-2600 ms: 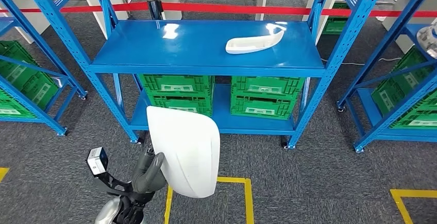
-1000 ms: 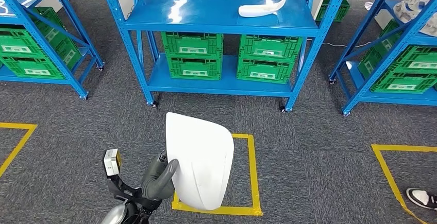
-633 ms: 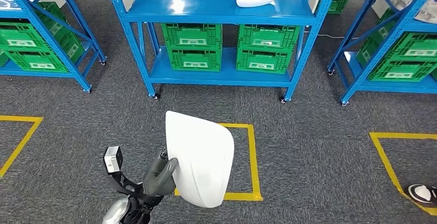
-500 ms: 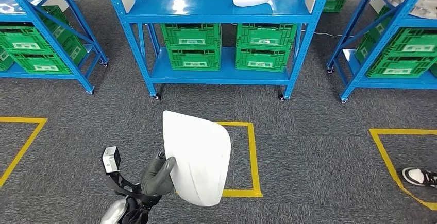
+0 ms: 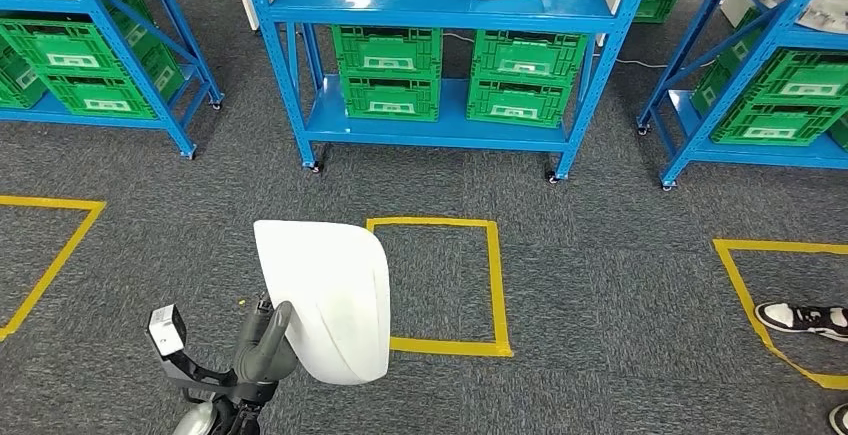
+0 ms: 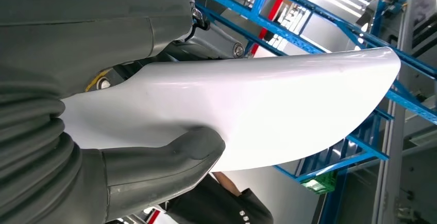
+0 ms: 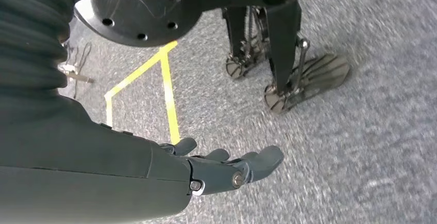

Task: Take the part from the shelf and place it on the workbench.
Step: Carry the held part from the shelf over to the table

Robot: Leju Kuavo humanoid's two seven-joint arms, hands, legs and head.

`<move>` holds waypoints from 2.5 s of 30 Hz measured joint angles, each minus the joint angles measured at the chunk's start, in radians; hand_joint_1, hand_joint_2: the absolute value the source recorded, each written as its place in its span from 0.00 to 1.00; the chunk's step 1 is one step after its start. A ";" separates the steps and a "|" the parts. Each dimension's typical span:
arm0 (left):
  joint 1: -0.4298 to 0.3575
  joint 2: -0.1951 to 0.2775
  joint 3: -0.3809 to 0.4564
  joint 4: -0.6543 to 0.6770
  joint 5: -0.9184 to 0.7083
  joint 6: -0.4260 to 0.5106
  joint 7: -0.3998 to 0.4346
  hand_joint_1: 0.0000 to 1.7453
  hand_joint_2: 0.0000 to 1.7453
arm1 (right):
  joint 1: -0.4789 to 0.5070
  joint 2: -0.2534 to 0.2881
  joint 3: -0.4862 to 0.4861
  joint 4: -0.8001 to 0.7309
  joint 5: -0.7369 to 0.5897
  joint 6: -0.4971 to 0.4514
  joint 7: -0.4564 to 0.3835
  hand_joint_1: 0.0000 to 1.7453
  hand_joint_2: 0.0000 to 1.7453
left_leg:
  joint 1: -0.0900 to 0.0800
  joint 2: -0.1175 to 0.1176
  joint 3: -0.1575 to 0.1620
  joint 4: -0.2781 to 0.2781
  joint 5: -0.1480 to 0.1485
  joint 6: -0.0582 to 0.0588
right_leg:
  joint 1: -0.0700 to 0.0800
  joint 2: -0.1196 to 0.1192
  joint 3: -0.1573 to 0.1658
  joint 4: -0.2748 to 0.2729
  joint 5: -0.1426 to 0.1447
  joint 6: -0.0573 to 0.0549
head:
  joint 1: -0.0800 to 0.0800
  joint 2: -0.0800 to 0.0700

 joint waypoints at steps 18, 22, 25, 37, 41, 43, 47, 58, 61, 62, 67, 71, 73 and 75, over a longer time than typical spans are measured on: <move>-0.012 -0.002 0.118 -0.010 -0.047 0.092 0.050 1.00 1.00 | -0.001 0.028 0.015 0.000 0.027 0.010 0.012 0.00 1.00 | 0.005 -0.011 -0.220 0.316 -0.085 -0.076 | 0.002 -0.040 0.163 -0.126 0.010 -0.059 | -0.004 0.000; -0.013 -0.001 0.140 -0.023 -0.070 0.125 0.043 1.00 1.00 | -0.001 0.041 0.013 0.000 0.024 -0.004 0.059 0.00 1.00 | 0.001 0.027 -0.074 0.134 -0.016 -0.066 | 0.006 -0.074 0.145 -0.115 0.016 -0.056 | -0.004 0.000; -0.027 -0.001 0.153 -0.034 -0.086 0.147 0.061 1.00 1.00 | -0.002 0.058 0.011 0.000 0.035 -0.004 0.046 0.00 1.00 | -0.013 0.058 -0.017 0.029 -0.003 -0.043 | 0.011 -0.104 0.145 -0.112 0.021 -0.043 | -0.003 0.000; -0.051 -0.029 0.132 -0.078 -0.127 0.206 0.147 1.00 1.00 | -0.008 0.062 0.069 0.000 0.138 0.032 -0.023 0.00 1.00 | 0.001 -0.087 -0.079 0.050 0.037 -0.014 | -0.001 0.042 0.117 0.006 -0.038 -0.015 | 0.001 0.000; -0.056 -0.031 0.118 -0.088 -0.109 0.213 0.155 1.00 1.00 | -0.007 0.054 0.066 0.000 0.109 0.025 -0.022 0.00 1.00 | 0.000 -0.129 -0.100 0.059 0.047 -0.040 | 0.002 0.072 0.157 -0.090 -0.011 -0.029 | 0.002 0.000; -0.053 -0.029 0.114 -0.100 -0.106 0.218 0.156 1.00 1.00 | -0.006 0.052 0.058 0.000 0.089 0.023 0.006 0.00 1.00 | 0.000 -0.115 -0.110 0.065 0.045 -0.051 | 0.000 0.048 0.156 -0.094 -0.004 -0.044 | 0.000 0.000; -0.049 -0.025 0.099 -0.135 -0.117 0.233 0.153 1.00 1.00 | 0.006 0.050 0.054 0.000 0.117 0.021 0.081 0.00 1.00 | 0.001 -0.016 -0.199 0.266 -0.076 -0.070 | -0.001 -0.010 0.150 -0.100 0.003 -0.058 | -0.009 0.000; 0.030 -0.017 0.081 -0.200 -0.160 0.287 0.158 1.00 1.00 | 0.011 0.057 0.062 0.000 0.145 0.033 0.096 0.00 1.00 | -0.004 0.028 -0.061 0.046 0.020 -0.029 | 0.004 -0.108 0.160 -0.095 -0.008 -0.020 | -0.008 0.000; 0.035 -0.018 0.078 -0.205 -0.161 0.287 0.157 1.00 1.00 | 0.013 0.058 0.062 0.000 0.144 0.034 0.093 0.00 1.00 | 0.002 -0.005 -0.063 0.038 0.031 -0.012 | -0.001 -0.021 0.111 0.024 -0.083 -0.007 | -0.004 0.000; 0.035 -0.018 0.077 -0.205 -0.161 0.287 0.157 1.00 1.00 | 0.015 0.058 0.062 0.000 0.144 0.034 0.093 0.00 1.00 | 0.002 -0.018 -0.066 0.038 0.033 -0.009 | 0.000 -0.005 0.078 0.095 -0.116 -0.007 | -0.003 0.000; 0.042 -0.019 0.076 -0.205 -0.160 0.284 0.156 1.00 1.00 | 0.016 0.058 0.062 0.000 0.141 0.036 0.090 0.00 1.00 | 0.001 -0.092 -0.076 0.051 0.037 -0.011 | 0.002 0.029 0.093 0.050 -0.047 -0.018 | -0.002 0.000; 0.025 -0.015 0.068 -0.199 -0.163 0.269 0.126 1.00 1.00 | 0.012 0.058 0.074 0.000 0.182 0.065 0.071 0.00 1.00 | 0.001 -0.138 -0.092 0.056 0.045 -0.035 | 0.005 0.073 0.150 -0.091 -0.003 -0.030 | -0.002 0.000; 0.015 -0.005 0.061 -0.191 -0.163 0.270 0.104 1.00 1.00 | 0.006 0.060 0.093 0.000 0.219 0.077 0.049 0.00 1.00 | 0.002 -0.143 -0.101 0.053 0.050 -0.049 | 0.002 0.049 0.151 -0.099 0.006 -0.043 | -0.002 0.000; 0.007 0.007 0.057 -0.181 -0.154 0.274 0.077 1.00 1.00 | 0.001 0.064 0.109 0.000 0.237 0.084 0.015 0.00 1.00 | -0.001 -0.087 -0.124 0.094 0.022 -0.057 | -0.003 0.024 0.152 -0.110 0.014 -0.056 | -0.006 0.000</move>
